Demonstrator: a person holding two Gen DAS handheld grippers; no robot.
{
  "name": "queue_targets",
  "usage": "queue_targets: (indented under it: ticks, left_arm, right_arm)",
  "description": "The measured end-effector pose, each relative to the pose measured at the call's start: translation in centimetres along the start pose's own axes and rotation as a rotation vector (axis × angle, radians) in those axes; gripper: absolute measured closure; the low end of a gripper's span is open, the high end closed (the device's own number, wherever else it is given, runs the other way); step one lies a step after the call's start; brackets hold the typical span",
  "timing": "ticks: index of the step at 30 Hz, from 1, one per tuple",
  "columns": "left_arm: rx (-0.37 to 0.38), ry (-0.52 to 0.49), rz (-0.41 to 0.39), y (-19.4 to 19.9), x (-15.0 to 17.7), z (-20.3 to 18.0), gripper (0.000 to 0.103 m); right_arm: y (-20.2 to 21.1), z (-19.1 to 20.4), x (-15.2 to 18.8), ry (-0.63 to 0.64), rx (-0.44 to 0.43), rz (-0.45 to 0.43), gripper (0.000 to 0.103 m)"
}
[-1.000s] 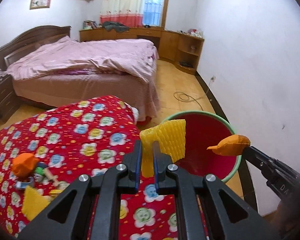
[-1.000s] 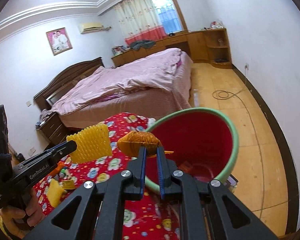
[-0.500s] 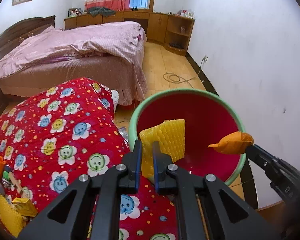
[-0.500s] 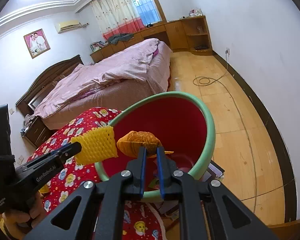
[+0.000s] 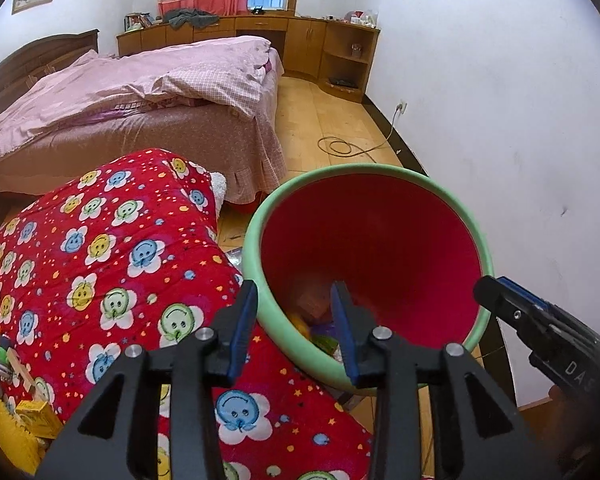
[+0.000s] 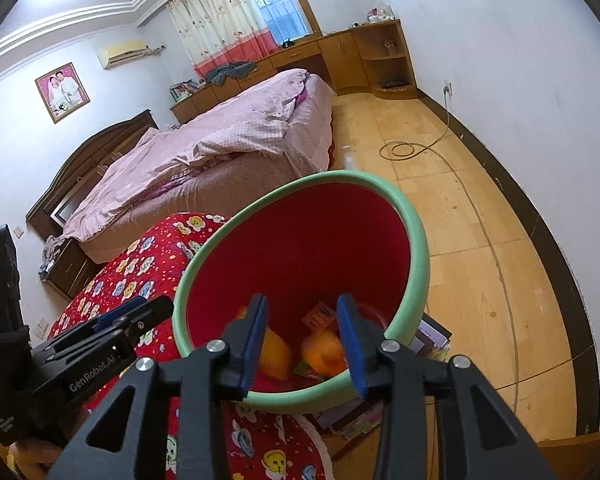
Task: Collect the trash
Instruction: 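Carry the foam net and brown wrapper over the red bin and open both tools, then move both open tools back over the bedspread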
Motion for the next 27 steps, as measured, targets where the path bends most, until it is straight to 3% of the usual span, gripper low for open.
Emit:
queue_targets:
  ticks: [9,13,27]
  left_arm:
    - [-0.020,0.056,-0.026,3.3,0.9,1.9,0.065]
    - [-0.043,0.088,-0.034,5.2,1.6,3.2,0.065]
    - [-0.144,0.232,-0.055,10.8,5.6,10.6,0.065]
  right_arm:
    - [1.3,1.1,0.2,0.017,-0.028,-0.019,0.060]
    - [2.2,2.2,0.5,0.035,-0.048,-0.027,0.050]
    - [3.2,7.2,2.4,0.112,-0.125,0.010,0.047]
Point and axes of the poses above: each gripper's, at about its wrist camera, not at the fingertips, and y roughly against the way its jaws point, z to its left, x to its underside, the point moved 2 cm from there along -y, roughly the way its jaws point, and after that the axes turned 3 degrees about z, right-handed, at the moved point
